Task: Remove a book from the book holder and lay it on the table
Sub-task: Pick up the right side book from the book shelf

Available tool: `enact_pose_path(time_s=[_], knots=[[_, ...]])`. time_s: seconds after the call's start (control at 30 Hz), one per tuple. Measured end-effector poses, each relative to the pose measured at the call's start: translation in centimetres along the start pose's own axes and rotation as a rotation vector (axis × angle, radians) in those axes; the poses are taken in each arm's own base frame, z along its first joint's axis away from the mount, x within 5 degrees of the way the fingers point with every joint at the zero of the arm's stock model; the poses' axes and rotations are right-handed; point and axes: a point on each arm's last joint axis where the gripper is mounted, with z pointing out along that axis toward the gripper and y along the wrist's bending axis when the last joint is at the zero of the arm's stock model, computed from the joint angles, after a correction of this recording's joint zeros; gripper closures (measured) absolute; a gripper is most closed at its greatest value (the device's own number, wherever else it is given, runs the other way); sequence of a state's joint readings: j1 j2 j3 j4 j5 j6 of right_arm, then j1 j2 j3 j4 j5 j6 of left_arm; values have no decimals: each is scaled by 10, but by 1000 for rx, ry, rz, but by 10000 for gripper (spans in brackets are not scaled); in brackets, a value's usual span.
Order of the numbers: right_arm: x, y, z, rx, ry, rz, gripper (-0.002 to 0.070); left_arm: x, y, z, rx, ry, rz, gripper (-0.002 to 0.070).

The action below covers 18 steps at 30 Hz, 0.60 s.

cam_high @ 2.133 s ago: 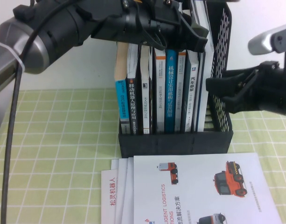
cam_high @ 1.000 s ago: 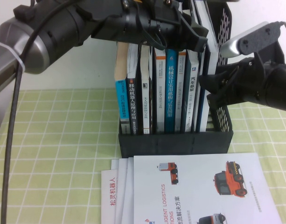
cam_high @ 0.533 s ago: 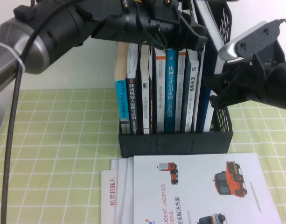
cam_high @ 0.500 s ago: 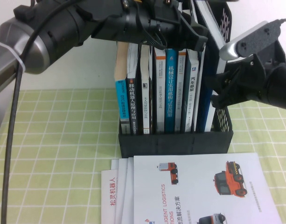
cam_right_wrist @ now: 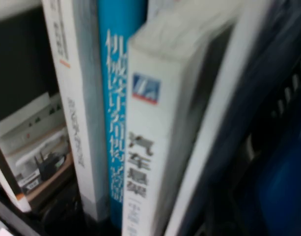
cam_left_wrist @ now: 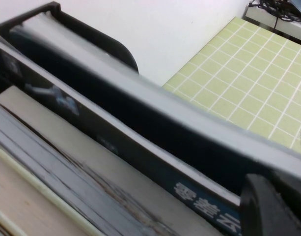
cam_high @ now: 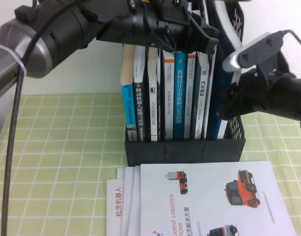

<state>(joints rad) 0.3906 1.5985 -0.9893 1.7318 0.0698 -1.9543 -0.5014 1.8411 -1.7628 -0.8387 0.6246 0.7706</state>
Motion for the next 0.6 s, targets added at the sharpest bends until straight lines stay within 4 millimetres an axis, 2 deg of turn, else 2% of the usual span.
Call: enact_pose_path(time_s=[0.07,0.17,0.27,0.4,0.53,0.6], knots=[[1,0,5,-8,4,1,388,0,0,0,0,0,0,678],[-1,-1,5,-4,-1,6,546,0,0,0,1,1,-1,678],[-3,-2,3,14,-2,11,547,0,0,0,1,1,-1,678],[-12,-6,-10,51,-34,12,547,0,0,-2,-9,14,25,678],[-39,-7,-44,71,-147,0,547,-4,-3,-12,-27,39,67,678],[-57,-7,-70,85,-231,-9,547,-6,-6,-19,-35,57,89,678]])
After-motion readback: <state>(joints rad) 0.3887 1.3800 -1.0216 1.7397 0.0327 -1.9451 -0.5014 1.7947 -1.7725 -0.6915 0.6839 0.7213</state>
